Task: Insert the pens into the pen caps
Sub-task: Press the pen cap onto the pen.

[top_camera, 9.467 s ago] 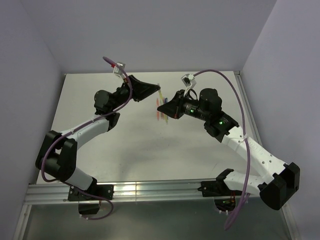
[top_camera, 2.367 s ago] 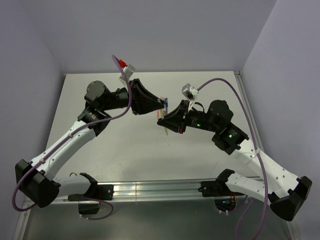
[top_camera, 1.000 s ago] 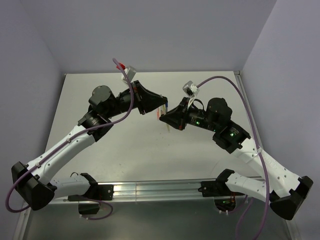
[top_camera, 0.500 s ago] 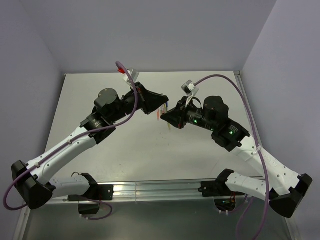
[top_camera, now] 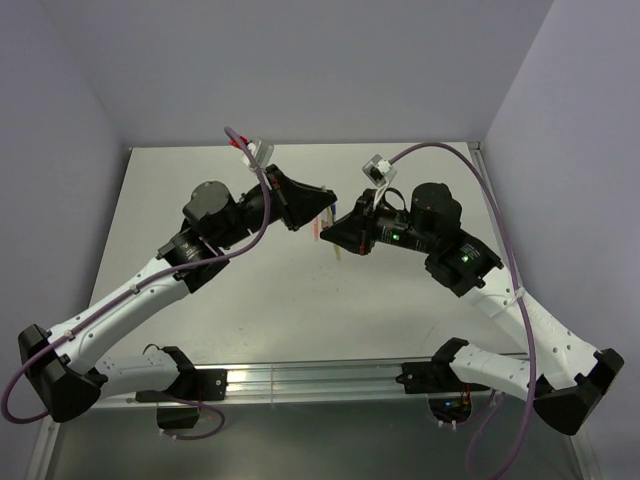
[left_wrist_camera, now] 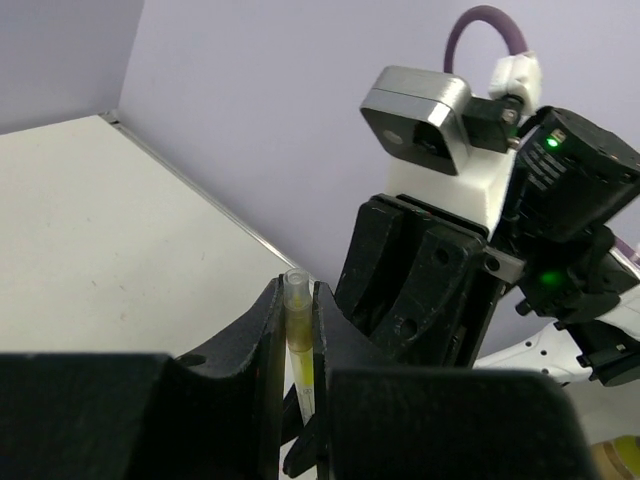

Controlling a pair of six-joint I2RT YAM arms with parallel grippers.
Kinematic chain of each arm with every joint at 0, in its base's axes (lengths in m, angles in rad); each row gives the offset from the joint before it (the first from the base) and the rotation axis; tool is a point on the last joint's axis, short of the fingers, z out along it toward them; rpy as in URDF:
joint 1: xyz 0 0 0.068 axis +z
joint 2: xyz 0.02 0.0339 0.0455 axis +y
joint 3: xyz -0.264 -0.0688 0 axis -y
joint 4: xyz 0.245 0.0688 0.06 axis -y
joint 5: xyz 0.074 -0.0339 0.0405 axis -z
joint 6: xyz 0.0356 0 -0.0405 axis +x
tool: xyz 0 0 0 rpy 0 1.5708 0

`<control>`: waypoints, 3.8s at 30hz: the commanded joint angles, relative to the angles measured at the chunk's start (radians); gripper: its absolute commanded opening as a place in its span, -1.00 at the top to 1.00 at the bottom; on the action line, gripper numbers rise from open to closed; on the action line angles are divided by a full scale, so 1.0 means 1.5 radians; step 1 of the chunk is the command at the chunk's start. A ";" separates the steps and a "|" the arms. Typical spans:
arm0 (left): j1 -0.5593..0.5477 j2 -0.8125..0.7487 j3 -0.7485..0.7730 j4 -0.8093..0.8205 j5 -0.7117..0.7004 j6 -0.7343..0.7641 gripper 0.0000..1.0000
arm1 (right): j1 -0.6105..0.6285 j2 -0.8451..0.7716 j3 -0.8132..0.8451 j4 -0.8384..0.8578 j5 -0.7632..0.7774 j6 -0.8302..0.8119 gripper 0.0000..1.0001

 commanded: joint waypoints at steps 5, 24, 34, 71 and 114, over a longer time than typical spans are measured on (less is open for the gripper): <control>-0.029 -0.022 -0.046 -0.012 0.172 0.024 0.99 | -0.066 0.009 0.043 0.187 -0.108 0.091 1.00; -0.029 -0.023 -0.101 0.095 0.337 -0.010 0.99 | -0.141 0.018 0.021 0.326 -0.237 0.207 1.00; -0.028 -0.011 -0.136 0.192 0.435 -0.061 0.99 | -0.150 0.027 0.013 0.368 -0.267 0.234 1.00; -0.112 0.090 0.038 -0.246 -0.061 -0.066 0.99 | -0.065 0.015 0.142 0.018 0.182 0.009 1.00; -0.003 -0.015 -0.122 0.025 0.381 0.004 0.93 | -0.159 0.004 0.080 0.199 -0.172 0.156 1.00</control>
